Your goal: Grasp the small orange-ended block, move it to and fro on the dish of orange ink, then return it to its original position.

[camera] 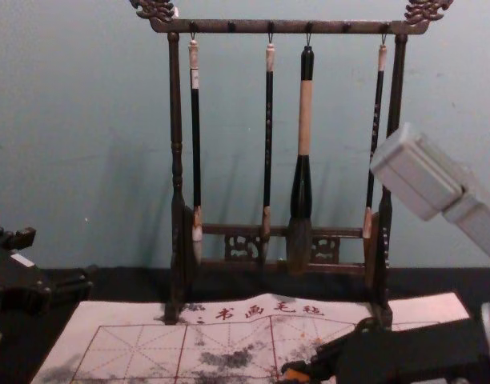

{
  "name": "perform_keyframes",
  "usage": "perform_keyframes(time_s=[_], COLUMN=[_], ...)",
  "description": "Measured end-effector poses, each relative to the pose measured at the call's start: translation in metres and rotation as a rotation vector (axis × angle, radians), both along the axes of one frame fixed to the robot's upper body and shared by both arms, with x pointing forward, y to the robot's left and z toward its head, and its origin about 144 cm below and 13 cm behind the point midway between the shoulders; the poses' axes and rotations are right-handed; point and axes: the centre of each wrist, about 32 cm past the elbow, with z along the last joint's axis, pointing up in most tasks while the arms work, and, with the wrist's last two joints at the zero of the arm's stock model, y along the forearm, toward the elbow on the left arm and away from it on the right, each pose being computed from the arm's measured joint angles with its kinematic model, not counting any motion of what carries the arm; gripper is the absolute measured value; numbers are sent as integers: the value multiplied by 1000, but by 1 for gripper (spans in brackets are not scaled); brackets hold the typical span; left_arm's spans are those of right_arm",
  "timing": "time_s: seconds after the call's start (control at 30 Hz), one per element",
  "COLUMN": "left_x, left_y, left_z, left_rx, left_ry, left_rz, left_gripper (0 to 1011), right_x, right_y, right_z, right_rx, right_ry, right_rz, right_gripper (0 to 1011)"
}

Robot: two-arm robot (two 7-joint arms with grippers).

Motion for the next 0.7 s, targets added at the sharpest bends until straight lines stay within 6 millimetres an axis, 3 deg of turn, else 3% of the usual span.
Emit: perform_keyframes(time_s=[0.7], left_x=[0], left_y=[0], left_z=[0], left_rx=[0], left_ry=[0], left_rz=[0], left_gripper=[1001], right_x=[18], right_y=[-3], right_z=[3], right_rx=[-5], right_ry=[-23], right_rz=[-75], right_gripper=[99])
